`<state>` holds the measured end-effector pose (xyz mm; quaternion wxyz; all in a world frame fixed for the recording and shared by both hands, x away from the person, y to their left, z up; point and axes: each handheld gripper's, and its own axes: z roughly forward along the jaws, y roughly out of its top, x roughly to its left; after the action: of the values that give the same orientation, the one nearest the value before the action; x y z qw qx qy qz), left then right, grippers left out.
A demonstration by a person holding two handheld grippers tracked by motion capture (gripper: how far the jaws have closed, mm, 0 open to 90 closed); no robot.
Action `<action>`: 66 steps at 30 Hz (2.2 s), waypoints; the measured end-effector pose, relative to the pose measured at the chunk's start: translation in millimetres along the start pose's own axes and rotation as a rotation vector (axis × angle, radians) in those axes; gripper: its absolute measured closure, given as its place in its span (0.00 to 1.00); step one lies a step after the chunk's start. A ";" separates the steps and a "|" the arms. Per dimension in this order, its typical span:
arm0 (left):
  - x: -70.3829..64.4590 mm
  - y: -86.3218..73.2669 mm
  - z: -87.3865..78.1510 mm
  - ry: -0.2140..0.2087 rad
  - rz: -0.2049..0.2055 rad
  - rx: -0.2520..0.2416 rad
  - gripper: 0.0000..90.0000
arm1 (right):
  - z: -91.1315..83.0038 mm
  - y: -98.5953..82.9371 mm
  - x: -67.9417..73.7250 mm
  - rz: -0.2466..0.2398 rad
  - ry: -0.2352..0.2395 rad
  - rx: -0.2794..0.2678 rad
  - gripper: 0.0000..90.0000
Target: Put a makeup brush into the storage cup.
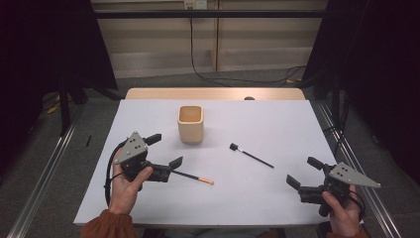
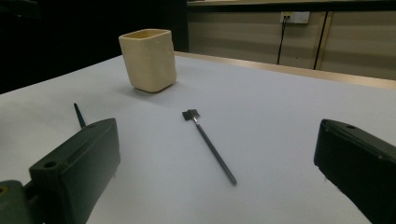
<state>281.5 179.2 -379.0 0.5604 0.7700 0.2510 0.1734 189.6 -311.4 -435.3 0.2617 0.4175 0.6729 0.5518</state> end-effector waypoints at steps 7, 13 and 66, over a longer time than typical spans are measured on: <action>4.9 2.6 5.8 -0.044 0.019 0.145 0.03 | -0.4 -0.1 -0.1 0.001 -0.002 0.001 0.00; 4.5 4.3 8.7 -0.074 0.086 0.267 0.03 | -0.1 -0.4 -0.1 -0.004 0.005 0.006 0.00; -8.9 -8.0 77.4 -0.296 0.362 0.882 0.05 | 0.6 -1.1 0.6 -0.013 0.015 0.029 0.00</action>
<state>315.2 116.0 -410.5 0.1722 0.9812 0.0808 0.0343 189.5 -310.6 -436.4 0.2541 0.4129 0.6854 0.5433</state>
